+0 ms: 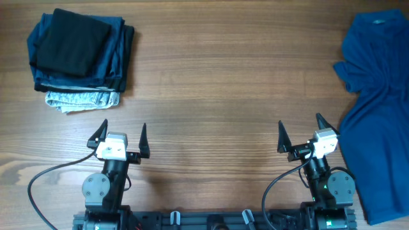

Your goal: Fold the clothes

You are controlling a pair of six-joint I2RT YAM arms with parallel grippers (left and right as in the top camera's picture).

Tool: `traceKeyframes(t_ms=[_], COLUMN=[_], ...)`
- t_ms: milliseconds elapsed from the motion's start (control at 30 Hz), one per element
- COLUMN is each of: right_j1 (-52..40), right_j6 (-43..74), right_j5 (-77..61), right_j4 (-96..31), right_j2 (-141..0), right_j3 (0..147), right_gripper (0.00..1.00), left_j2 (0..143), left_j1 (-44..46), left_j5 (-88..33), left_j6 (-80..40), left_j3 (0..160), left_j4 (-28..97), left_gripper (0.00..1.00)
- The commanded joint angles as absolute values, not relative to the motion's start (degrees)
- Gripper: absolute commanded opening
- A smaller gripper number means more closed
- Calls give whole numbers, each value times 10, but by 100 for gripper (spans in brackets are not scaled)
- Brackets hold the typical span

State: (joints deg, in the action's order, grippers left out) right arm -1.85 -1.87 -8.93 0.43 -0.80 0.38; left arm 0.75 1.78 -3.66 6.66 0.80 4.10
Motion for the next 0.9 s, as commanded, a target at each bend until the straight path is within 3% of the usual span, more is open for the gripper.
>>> traceKeyframes(t_ms=[0,200,400,600,867], right_j1=[-21,-21,-21,-21,-9], right_j6=[-32,39,51,46,30], right_j5=[-85,-85,-69,-57,7], right_j4=[13,-10,-117,-253,-436], right_j2=[-10,-10,-49,-224,-559], right_j3=[3,48,223,481,791], right_gripper=[99,99,100,100,100], left_j2=[5,5,5,5,5], left_j1=[20,20,20,20,20], left_j5=[-29,-29,-29,-29,-29], left_j6=[75,75,75,75,75], left_j3=[3,3,3,3,3], left_j4=[42,42,42,42,42], left_gripper=[100,100,100,100,100])
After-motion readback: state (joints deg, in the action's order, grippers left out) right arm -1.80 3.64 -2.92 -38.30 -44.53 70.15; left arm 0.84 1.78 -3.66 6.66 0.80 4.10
